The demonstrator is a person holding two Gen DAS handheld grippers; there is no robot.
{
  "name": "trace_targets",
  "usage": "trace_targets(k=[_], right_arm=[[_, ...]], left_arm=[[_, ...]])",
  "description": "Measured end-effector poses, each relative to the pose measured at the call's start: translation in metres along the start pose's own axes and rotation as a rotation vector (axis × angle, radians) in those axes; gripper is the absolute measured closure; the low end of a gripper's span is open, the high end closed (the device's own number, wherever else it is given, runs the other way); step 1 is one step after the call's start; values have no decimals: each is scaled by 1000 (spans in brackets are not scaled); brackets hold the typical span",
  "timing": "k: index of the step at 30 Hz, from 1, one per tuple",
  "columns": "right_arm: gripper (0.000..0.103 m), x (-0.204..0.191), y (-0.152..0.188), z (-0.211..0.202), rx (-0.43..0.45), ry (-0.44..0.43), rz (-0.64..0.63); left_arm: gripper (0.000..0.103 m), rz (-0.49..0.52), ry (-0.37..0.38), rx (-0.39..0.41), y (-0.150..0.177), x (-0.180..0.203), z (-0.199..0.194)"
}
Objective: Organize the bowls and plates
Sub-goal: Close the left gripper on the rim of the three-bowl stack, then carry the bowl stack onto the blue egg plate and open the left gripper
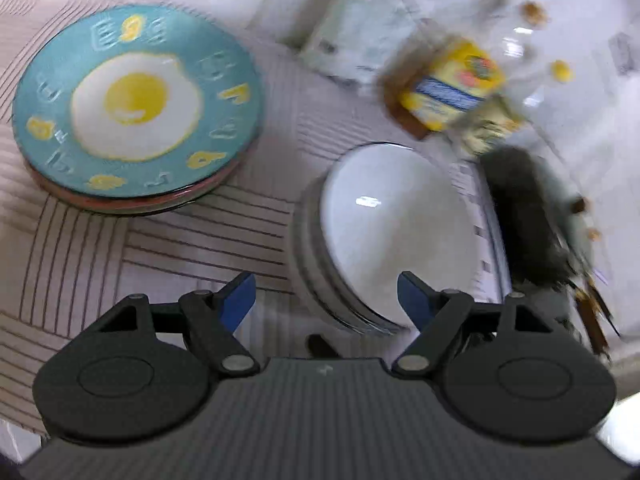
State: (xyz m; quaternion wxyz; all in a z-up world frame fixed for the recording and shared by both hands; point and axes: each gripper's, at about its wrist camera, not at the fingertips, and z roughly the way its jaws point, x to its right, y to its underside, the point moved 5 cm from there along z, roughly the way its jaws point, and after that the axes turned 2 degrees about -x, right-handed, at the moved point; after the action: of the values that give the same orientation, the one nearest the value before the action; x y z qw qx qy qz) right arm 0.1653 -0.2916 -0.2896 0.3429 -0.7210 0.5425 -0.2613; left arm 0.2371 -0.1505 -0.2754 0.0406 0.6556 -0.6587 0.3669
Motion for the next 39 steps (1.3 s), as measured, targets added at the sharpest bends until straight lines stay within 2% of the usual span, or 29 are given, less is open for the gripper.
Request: trace_targets(k=[4,7,10,13,15,19,24,32,37,39], right_arm=[[4,3,-5,10,0,-35,-9],[4,0,-7,15,12,-42,-38],[3,-3,-10,21,27,-44,-77],[1,-2,-13,27,25,-64,-83],[1,-1,-14,28,20,-71,-88],[0,2,-17,31,12,-87,-74],[1,2,-17,33,8,-83,-85],[1,-2,-13,25,29,-74,-57],[1,-9,-16,9,35,-72,-52],[1,-11,-23,-1,54,-71,-37]], left_arm=[[28,-18,-33,-17,-5,-3,20],[34,-33,-27,-10,-8,-5,29],[42,-31,-25,-4,-11,-9,35],[47,-41,15,1,-11,-8,38],[58,-50,40,6,-11,-4,39],[57,-47,17,41,-8,5,40],[57,-24,12,36,-7,6,39],[57,61,-4,59,2,15,31],[57,75,-6,11,5,20,14],[57,83,-1,20,4,25,3]])
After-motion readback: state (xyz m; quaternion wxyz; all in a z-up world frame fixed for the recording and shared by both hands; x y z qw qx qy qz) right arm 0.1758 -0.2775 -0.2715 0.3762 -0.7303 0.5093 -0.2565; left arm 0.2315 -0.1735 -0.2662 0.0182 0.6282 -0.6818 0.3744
